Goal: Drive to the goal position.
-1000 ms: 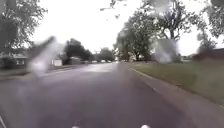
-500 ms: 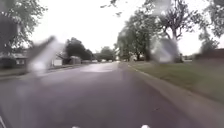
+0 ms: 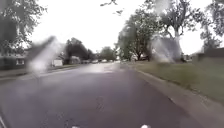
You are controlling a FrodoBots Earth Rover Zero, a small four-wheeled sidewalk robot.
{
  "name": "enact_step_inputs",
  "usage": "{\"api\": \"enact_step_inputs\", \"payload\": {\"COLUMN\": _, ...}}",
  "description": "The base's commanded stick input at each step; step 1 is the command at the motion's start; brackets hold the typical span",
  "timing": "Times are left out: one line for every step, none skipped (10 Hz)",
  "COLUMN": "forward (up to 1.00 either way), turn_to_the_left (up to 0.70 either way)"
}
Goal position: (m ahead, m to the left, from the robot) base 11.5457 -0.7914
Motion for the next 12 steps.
{"api": "enact_step_inputs", "payload": {"forward": 0.7, "turn_to_the_left": 0.0}}
{"api": "enact_step_inputs", "payload": {"forward": 0.7, "turn_to_the_left": 0.0}}
{"api": "enact_step_inputs", "payload": {"forward": 0.7, "turn_to_the_left": 0.0}}
{"api": "enact_step_inputs", "payload": {"forward": 0.7, "turn_to_the_left": 0.0}}
{"api": "enact_step_inputs", "payload": {"forward": 0.7, "turn_to_the_left": 0.0}}
{"api": "enact_step_inputs", "payload": {"forward": 0.7, "turn_to_the_left": 0.0}}
{"api": "enact_step_inputs", "payload": {"forward": 0.7, "turn_to_the_left": 0.0}}
{"api": "enact_step_inputs", "payload": {"forward": 0.7, "turn_to_the_left": 0.0}}
{"api": "enact_step_inputs", "payload": {"forward": 0.7, "turn_to_the_left": 0.0}}
{"api": "enact_step_inputs", "payload": {"forward": 0.7, "turn_to_the_left": 0.0}}
{"api": "enact_step_inputs", "payload": {"forward": 0.7, "turn_to_the_left": 0.0}}
{"api": "enact_step_inputs", "payload": {"forward": 0.7, "turn_to_the_left": 0.0}}
